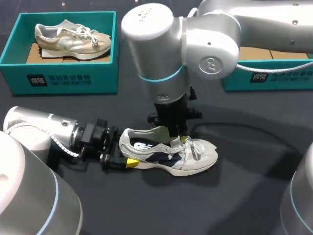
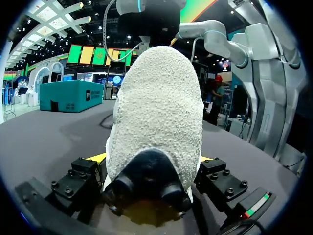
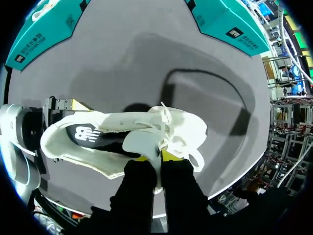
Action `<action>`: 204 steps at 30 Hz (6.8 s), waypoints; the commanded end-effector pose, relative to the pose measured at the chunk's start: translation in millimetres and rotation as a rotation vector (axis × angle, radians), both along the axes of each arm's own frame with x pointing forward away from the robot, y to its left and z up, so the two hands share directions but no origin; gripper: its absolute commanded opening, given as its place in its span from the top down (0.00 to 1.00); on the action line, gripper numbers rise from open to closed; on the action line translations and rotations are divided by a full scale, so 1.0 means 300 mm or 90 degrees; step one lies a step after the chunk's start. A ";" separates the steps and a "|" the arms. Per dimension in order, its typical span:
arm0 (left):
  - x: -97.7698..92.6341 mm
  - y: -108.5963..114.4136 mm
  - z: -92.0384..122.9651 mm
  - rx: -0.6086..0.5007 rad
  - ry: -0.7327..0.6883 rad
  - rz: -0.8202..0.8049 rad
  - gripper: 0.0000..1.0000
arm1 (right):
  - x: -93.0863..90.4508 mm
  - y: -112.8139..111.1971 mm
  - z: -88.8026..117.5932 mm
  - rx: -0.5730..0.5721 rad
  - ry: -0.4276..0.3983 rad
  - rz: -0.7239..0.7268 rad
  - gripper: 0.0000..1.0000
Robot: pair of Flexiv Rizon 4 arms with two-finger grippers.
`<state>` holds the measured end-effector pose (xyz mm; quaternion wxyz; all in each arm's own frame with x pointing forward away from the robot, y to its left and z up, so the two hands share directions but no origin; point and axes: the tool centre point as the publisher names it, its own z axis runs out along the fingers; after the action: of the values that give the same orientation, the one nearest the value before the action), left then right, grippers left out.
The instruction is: Take the shoe out of the shoebox, open the shoe tongue, remove and reinsert the insole, then place the shoe into the shoebox
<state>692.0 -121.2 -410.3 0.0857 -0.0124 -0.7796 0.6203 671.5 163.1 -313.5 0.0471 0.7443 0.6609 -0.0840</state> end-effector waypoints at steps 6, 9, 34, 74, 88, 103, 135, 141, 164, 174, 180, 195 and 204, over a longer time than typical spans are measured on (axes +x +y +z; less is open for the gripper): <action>0.005 -0.003 -0.008 0.001 0.000 0.001 1.00 | 0.003 -0.067 -0.013 0.085 -0.049 -0.292 1.00; 0.005 -0.003 -0.008 0.001 0.000 0.001 1.00 | 0.003 -0.067 -0.013 0.085 -0.049 -0.292 1.00; 0.005 -0.003 -0.008 0.001 0.000 0.001 1.00 | 0.000 -0.173 -0.078 0.179 -0.032 -0.160 1.00; 0.005 -0.003 -0.008 0.001 0.000 0.001 1.00 | 0.037 -0.288 -0.055 0.012 -0.018 -0.166 0.51; 0.005 -0.003 -0.008 0.001 0.000 0.001 1.00 | 0.037 -0.255 0.230 -0.005 -0.070 -0.098 0.52; 0.005 -0.003 -0.008 0.001 0.000 0.001 1.00 | 0.100 0.019 0.442 0.029 -0.070 0.240 1.00; 0.005 -0.003 -0.008 0.001 0.000 0.001 1.00 | 0.051 0.232 0.272 -0.020 0.031 0.615 1.00; 0.005 -0.003 -0.008 0.001 0.000 0.001 1.00 | 0.057 0.244 0.164 0.023 0.006 0.701 1.00; 0.005 -0.003 -0.008 0.001 0.000 0.001 1.00 | 0.065 0.260 0.027 0.078 0.046 0.768 1.00; 0.005 -0.003 -0.008 0.001 0.000 0.001 1.00 | 0.065 0.260 0.027 0.078 0.046 0.768 1.00; 0.005 -0.003 -0.008 0.001 0.000 0.001 1.00 | 0.085 0.253 -0.035 0.090 0.037 0.788 1.00; 0.005 -0.003 -0.008 0.001 0.000 0.001 1.00 | 0.083 0.215 -0.168 0.106 0.022 0.832 1.00; 0.005 -0.003 -0.008 0.001 0.000 0.001 1.00 | 0.066 0.148 -0.200 0.104 0.010 0.799 1.00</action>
<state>692.5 -121.6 -410.5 0.0858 -0.0125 -0.7796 0.6202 694.6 216.8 -373.9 0.0229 0.2137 0.9766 -0.0030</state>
